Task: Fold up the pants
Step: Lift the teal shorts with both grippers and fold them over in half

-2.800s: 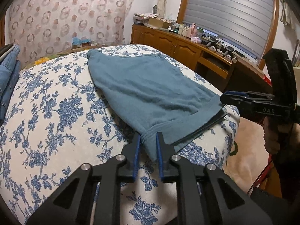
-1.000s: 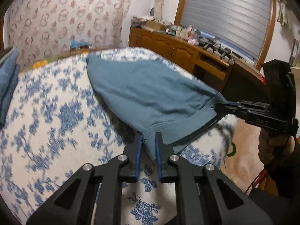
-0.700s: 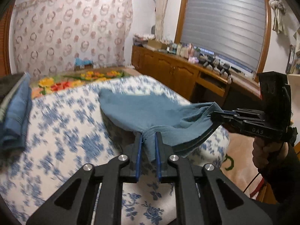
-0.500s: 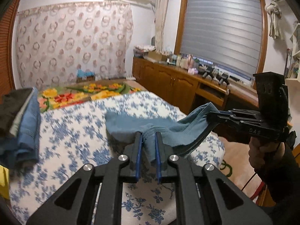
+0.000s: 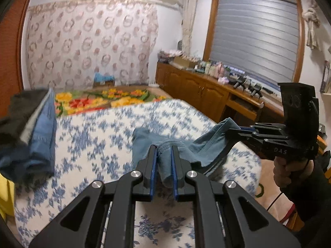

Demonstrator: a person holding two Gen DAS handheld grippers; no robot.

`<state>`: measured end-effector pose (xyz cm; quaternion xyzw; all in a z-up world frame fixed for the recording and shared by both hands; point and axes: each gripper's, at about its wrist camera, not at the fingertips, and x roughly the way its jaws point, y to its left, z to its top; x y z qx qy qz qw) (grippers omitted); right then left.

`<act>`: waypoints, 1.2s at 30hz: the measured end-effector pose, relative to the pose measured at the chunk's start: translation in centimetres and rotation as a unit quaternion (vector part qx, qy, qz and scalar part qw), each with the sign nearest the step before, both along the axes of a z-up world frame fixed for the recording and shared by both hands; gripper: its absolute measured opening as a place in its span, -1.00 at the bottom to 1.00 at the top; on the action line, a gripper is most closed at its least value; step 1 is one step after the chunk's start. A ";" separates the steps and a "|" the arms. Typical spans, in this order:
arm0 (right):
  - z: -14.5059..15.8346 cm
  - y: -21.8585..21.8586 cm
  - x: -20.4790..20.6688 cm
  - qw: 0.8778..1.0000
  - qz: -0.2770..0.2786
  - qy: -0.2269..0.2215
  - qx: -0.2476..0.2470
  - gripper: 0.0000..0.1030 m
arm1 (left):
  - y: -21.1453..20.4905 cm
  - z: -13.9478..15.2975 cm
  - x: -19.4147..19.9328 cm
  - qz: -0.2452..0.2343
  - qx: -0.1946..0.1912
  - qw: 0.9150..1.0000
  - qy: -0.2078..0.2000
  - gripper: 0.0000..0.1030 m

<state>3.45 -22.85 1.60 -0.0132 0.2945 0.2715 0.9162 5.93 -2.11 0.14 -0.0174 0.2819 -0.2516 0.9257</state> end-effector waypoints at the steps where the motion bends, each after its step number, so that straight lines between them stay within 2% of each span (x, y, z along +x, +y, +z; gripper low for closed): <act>1: -0.7 0.0 0.4 1.000 0.001 0.007 0.000 -0.87 | 0.0 -0.6 0.4 0.001 0.000 1.000 0.007 -0.81; 5: -3.5 0.1 2.3 0.999 0.000 0.043 0.002 -0.87 | 0.0 -2.5 2.2 0.006 0.000 0.999 0.033 -0.81; 9: -3.8 -0.3 3.8 0.999 0.001 0.053 0.007 -0.87 | -0.1 -1.5 4.0 0.006 -0.002 1.000 0.028 -0.81; 12: -2.0 -0.6 5.5 0.999 0.000 0.041 0.010 -0.87 | 0.1 0.1 5.6 0.006 -0.003 1.000 0.015 -0.81; 17: 1.3 -0.4 9.0 1.000 -0.001 0.010 -0.014 -0.87 | -0.1 3.7 9.5 0.005 0.009 1.000 -0.015 -0.81; 26: 6.1 1.1 17.8 0.998 -0.013 -0.044 -0.037 -0.87 | 0.1 8.6 18.0 0.020 0.042 0.997 -0.057 -0.81; 32: 8.4 2.1 23.1 0.998 -0.024 -0.059 -0.024 -0.87 | 0.9 11.7 22.1 0.038 0.065 0.994 -0.084 -0.81; 36: 11.0 2.3 25.2 0.995 -0.044 -0.087 -0.002 -0.87 | 1.9 14.0 23.1 0.053 0.062 0.991 -0.105 -0.81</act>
